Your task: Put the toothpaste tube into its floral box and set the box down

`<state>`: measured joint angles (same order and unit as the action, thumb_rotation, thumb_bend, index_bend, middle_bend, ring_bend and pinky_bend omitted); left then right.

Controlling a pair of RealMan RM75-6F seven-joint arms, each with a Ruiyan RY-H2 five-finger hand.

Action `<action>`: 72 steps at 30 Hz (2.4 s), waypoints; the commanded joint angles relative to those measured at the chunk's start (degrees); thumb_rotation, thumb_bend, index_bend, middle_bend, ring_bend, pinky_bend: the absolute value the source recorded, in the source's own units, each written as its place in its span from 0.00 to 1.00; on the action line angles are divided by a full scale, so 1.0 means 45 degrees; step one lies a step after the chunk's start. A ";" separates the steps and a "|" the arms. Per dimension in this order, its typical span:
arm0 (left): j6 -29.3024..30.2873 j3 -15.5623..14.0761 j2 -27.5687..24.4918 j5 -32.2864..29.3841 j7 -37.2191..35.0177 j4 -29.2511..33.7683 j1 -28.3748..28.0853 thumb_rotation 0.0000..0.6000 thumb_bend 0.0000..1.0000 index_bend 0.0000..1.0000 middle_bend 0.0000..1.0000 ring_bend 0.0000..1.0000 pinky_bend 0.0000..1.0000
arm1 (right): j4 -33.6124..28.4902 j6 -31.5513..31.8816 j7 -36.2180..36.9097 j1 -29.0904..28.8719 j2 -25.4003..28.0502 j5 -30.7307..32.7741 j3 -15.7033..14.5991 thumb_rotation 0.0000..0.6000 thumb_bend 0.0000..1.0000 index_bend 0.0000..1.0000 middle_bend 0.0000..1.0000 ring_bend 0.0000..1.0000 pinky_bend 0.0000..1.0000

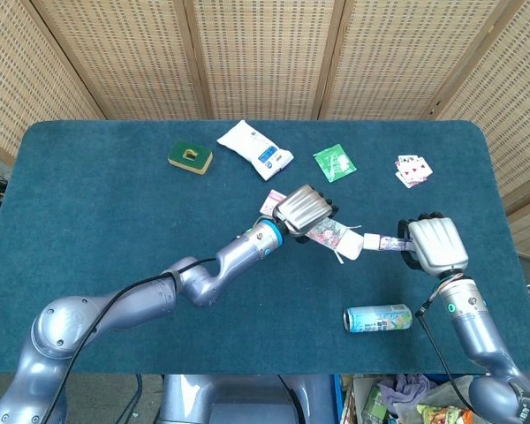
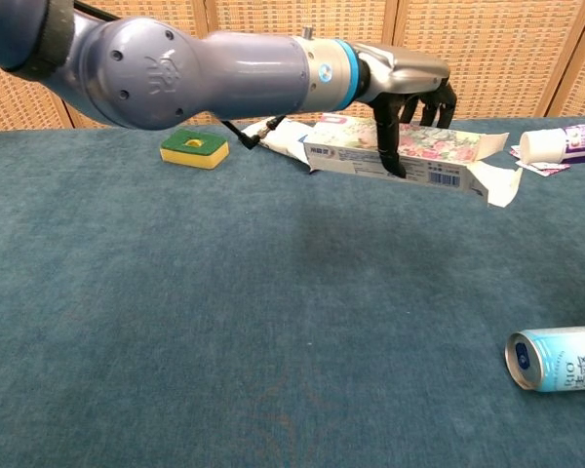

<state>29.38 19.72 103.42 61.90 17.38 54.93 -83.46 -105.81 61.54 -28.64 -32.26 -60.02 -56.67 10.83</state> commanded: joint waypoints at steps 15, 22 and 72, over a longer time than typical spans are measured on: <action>0.0226 0.0026 0.0584 -0.2257 0.1281 -0.0231 -0.0760 1.00 0.26 0.45 0.42 0.41 0.43 | -0.0349 0.0414 -0.1452 -0.0431 -0.0262 0.0721 -0.0303 1.00 0.47 0.60 0.58 0.42 0.33; 0.0375 0.0010 0.0665 -0.2844 0.1508 -0.0148 -0.1014 1.00 0.26 0.45 0.42 0.41 0.43 | -0.0808 0.0952 -0.2831 -0.0814 -0.0423 0.1915 -0.0325 1.00 0.51 0.60 0.59 0.43 0.38; 0.2070 0.2477 0.3282 -0.2925 -0.4599 -0.0477 -0.0239 1.00 0.34 0.52 0.49 0.43 0.45 | -0.2693 0.5952 -0.9459 -0.2057 -0.1838 0.2293 -0.1567 1.00 0.55 0.58 0.54 0.44 0.44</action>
<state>37.81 29.66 116.74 46.37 0.53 53.56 -85.78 -118.12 88.05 -70.84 -41.50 -68.03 -46.05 3.94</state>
